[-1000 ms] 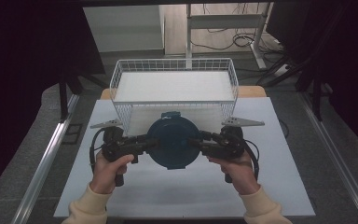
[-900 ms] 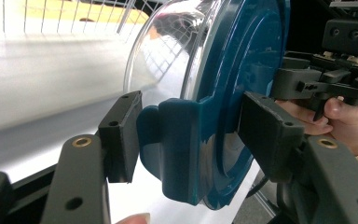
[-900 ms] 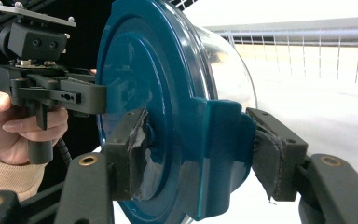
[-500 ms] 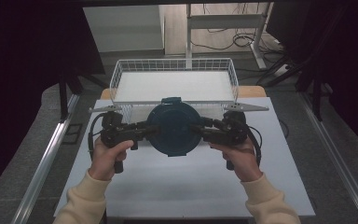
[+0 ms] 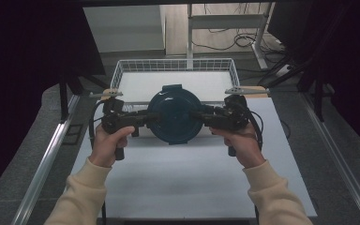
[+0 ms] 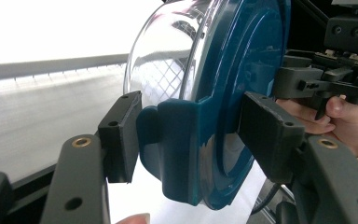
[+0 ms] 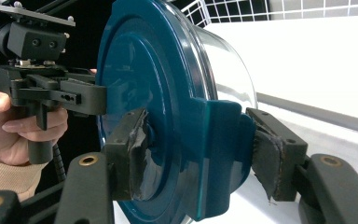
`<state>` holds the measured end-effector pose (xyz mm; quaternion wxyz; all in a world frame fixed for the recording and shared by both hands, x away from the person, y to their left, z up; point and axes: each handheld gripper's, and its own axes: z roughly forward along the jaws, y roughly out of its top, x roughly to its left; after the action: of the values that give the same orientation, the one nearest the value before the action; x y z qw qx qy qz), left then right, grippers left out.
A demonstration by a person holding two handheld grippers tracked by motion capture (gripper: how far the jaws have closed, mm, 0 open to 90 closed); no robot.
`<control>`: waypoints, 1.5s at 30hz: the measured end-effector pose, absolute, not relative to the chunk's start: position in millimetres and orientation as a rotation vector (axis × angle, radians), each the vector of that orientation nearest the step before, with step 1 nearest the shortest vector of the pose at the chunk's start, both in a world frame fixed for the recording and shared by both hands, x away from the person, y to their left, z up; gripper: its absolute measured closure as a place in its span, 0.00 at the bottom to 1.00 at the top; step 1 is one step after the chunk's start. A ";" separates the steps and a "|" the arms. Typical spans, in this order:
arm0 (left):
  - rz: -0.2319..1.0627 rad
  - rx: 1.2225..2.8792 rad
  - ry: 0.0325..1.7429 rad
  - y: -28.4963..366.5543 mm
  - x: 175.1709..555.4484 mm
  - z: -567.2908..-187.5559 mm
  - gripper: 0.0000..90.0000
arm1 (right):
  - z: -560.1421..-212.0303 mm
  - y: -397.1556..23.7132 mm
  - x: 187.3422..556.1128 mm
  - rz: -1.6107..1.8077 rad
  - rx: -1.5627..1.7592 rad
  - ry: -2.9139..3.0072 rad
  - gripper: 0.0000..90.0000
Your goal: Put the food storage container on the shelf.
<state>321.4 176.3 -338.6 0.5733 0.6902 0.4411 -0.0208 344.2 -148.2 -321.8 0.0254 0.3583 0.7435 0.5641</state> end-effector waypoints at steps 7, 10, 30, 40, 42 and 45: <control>-0.022 1.629 1.013 174.1 330.7 -322.0 0.45 | -309.2 -150.4 353.1 1.753 1.087 2.291 0.46; -0.021 1.630 1.009 173.6 333.6 -317.9 0.45 | -304.0 -151.2 355.6 1.756 1.081 2.282 0.46; -0.006 1.666 1.015 168.3 376.8 -290.1 0.45 | -288.1 -156.0 395.1 1.791 1.131 2.270 0.46; -0.020 1.667 1.021 169.9 407.2 -284.9 0.45 | -281.3 -155.0 422.4 1.784 1.169 2.274 0.46; -0.033 1.664 1.032 170.5 413.9 -287.4 0.45 | -282.5 -154.5 428.8 1.779 1.183 2.279 0.46; -0.052 1.659 1.047 172.1 424.9 -292.4 0.45 | -285.9 -153.6 437.6 1.773 1.204 2.284 0.46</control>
<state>424.9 172.1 -292.4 0.5562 0.7026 0.4434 -0.0219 437.6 -153.6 -285.9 0.0047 0.3843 0.7292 0.5662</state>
